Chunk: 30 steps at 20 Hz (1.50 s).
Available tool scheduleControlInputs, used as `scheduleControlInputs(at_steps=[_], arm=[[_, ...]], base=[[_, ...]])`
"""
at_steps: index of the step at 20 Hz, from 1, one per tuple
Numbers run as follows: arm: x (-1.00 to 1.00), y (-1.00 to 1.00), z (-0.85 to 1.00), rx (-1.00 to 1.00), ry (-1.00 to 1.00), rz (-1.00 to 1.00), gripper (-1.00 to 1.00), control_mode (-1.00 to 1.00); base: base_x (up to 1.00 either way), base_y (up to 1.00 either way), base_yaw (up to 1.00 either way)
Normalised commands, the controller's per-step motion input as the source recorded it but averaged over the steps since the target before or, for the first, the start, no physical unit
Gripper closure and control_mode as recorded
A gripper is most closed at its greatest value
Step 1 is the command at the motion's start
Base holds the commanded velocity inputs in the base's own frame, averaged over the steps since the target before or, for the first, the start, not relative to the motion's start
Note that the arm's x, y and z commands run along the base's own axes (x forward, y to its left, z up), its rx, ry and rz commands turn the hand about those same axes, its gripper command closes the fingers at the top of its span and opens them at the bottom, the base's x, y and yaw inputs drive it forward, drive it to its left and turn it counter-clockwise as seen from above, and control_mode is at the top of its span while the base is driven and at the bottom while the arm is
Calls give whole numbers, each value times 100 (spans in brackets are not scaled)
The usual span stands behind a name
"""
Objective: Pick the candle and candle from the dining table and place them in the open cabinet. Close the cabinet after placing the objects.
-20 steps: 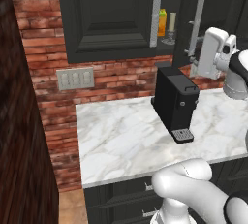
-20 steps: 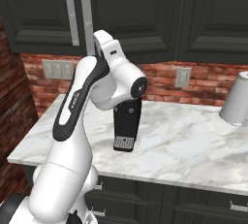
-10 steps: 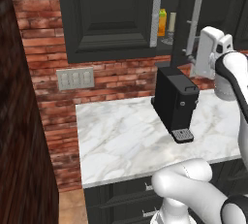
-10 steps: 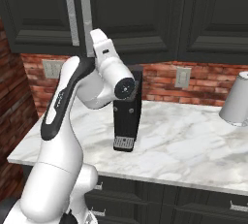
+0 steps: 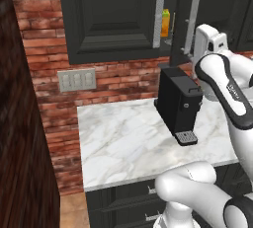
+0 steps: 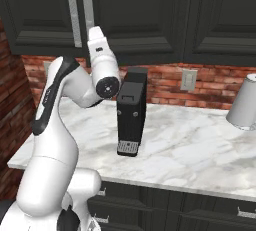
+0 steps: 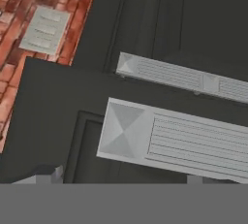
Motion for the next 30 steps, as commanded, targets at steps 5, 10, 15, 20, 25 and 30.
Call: scheduleControlInputs(at_steps=[5,10,15,20,25,30], arm=[[28,25,1,0,0,-15,-100,-100],[27,21,0,0,0,-13,-100,-100],[29,16,1,0,0,-12,-100,-100],[31,9,4,0,0,-8,-100,-100],[30,0,5,0,3,-1,-100,-100],[31,0,3,0,3,0,-100,-100]], base=[[0,0,0],[0,0,0],[0,0,0],[0,0,0],[0,0,0],[0,0,0]])
